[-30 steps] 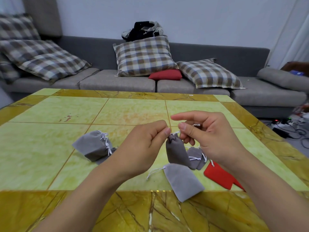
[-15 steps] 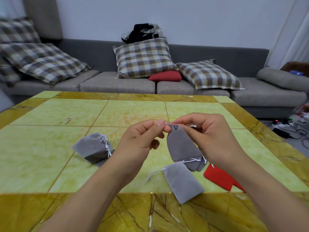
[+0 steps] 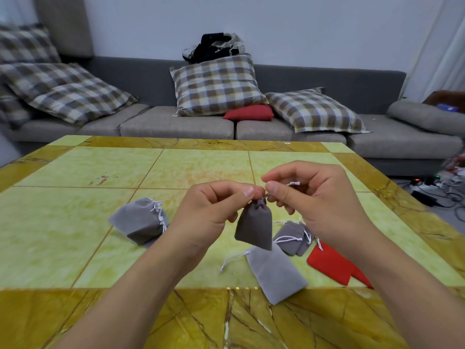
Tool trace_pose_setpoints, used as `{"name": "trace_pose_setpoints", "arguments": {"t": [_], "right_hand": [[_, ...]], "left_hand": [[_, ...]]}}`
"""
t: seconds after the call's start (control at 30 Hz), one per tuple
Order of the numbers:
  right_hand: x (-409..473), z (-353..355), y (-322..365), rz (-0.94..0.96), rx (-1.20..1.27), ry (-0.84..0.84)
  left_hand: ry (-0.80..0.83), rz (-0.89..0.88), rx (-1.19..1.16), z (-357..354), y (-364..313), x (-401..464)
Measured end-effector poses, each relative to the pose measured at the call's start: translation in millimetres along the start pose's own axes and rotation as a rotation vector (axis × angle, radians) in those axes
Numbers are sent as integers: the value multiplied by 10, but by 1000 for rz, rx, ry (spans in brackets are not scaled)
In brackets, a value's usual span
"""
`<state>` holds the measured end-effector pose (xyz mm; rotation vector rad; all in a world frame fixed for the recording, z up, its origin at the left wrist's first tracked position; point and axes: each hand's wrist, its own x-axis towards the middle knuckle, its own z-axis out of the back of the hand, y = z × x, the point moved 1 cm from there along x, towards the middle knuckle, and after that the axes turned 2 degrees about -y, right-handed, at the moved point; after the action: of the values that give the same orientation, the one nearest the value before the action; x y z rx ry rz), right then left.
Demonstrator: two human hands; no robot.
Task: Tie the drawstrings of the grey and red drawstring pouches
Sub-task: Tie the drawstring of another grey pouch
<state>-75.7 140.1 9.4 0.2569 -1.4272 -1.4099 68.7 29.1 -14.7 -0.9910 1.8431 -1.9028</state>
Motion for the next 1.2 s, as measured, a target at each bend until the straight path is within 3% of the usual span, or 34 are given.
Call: {"name": "trace_pose_setpoints", "arguments": {"t": [0.13,0.37,0.5,0.7,1.0,1.2], "right_hand": [[-30,-9,24,21,-142,141],[-20,54,35,101,-325,172],[-22,18,30,114,-286,178],[-32,-3,47,17,-58,213],[-11,4,10,-24,-17,164],[-11,38,24,5,-121,202]], "left_hand": [[84,-53,171,-8,-61,-25],[121,-65,291,42,-44,-18],[114,-52,262,41,-49,-26],[45,98,41,66,-81,-7],[-21,180,-49,49,-96,-27],[-40,184,13,26,-118,-22]]}}
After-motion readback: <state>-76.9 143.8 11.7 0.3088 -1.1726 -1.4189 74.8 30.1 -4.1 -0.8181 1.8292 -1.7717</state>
